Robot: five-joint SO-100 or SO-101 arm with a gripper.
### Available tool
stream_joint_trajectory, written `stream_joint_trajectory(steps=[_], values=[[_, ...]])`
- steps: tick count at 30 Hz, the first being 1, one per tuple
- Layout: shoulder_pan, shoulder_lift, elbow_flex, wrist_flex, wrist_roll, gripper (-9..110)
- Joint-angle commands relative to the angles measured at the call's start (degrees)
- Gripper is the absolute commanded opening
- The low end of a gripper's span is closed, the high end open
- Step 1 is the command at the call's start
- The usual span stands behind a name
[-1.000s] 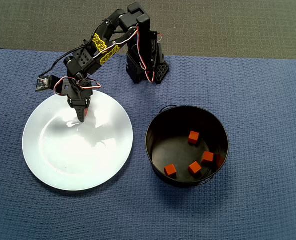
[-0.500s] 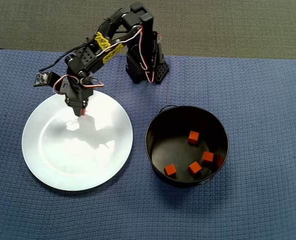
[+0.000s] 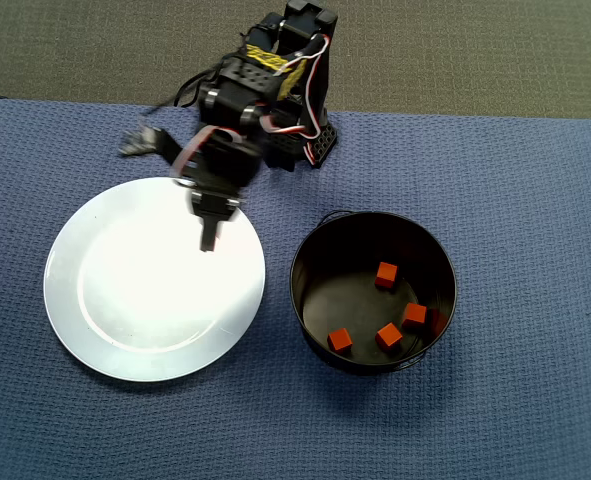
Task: Pick up the red cubes from the white plate and place them in the black recipient
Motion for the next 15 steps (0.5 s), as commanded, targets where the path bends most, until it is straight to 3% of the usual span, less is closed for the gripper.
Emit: stream_joint_trajectory(steps=[1,9,11,12,15], values=[[-13.01,5.27,0.44,-1.76,6.86,0],[-30.59,11.95,11.95,-12.13,13.27,0],[-32.34,12.83,12.13,-11.78,12.30,29],[-32.52,13.01,11.69,-11.16,11.69,36],[-29.36,13.89,11.43,-10.81,9.67,37]])
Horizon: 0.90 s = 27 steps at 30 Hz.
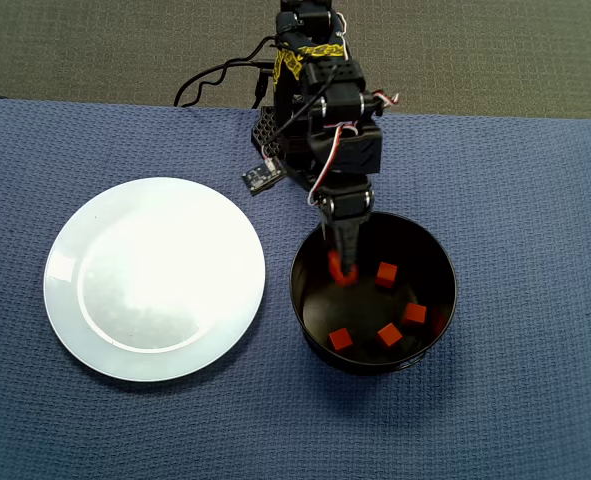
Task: Pick up the red cubes from the white plate and place them in the black recipient
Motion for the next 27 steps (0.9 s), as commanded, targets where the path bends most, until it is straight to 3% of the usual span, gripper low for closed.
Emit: stream_joint_trajectory(steps=[1,10,15,20,27], values=[[3.16,3.60,-0.62,-1.05,-2.90,36],[24.61,18.54,12.83,-0.70,-8.96,27],[31.29,26.54,27.60,-2.55,-13.01,23],[30.76,30.15,39.29,-7.82,-13.18,16],[23.29,35.95,46.85,-6.33,-12.92,15]])
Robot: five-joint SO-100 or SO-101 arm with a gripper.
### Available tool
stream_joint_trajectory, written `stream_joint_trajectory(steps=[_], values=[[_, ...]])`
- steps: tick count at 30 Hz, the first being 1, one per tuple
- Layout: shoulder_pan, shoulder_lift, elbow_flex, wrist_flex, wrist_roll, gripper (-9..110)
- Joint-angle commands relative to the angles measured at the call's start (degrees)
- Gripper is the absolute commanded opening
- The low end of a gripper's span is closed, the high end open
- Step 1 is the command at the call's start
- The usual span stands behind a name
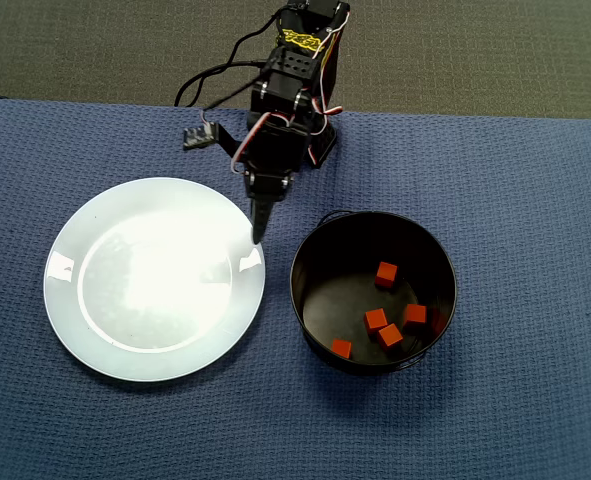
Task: Pick up the red cubes from the white plate and place them in the black recipient
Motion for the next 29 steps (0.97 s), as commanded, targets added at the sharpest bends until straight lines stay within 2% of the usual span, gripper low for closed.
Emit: stream_joint_trajectory(steps=[1,20,29], values=[[-4.22,4.57,3.08,-0.79,-0.62,15],[-8.96,13.62,14.33,0.88,-0.79,9],[-6.59,14.06,14.85,-0.26,12.83,8]])
